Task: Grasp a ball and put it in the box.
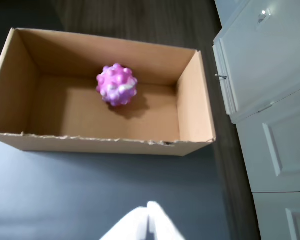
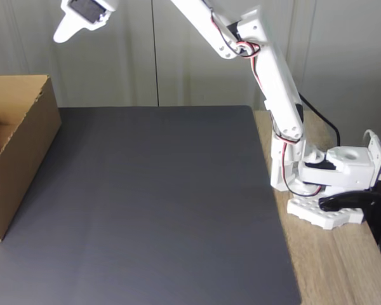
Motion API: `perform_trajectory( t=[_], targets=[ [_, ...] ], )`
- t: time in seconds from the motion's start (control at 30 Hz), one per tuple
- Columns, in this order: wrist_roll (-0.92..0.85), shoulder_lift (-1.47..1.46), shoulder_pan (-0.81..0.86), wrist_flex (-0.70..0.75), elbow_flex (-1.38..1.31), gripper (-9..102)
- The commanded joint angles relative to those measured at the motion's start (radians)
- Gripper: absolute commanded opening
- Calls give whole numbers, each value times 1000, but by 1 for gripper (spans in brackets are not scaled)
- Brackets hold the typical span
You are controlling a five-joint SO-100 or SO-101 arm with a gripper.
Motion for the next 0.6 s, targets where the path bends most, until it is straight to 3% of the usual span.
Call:
perform_trajectory(
  t=[0.0, 0.33, 0.47, 0.57],
  targets=[
    [6, 75, 5, 6, -18, 0],
    [25, 106, 18, 15, 29, 0],
    [49, 201, 38, -44, 206, 0],
    [26, 374, 43, -206, 515, 0]
  ],
)
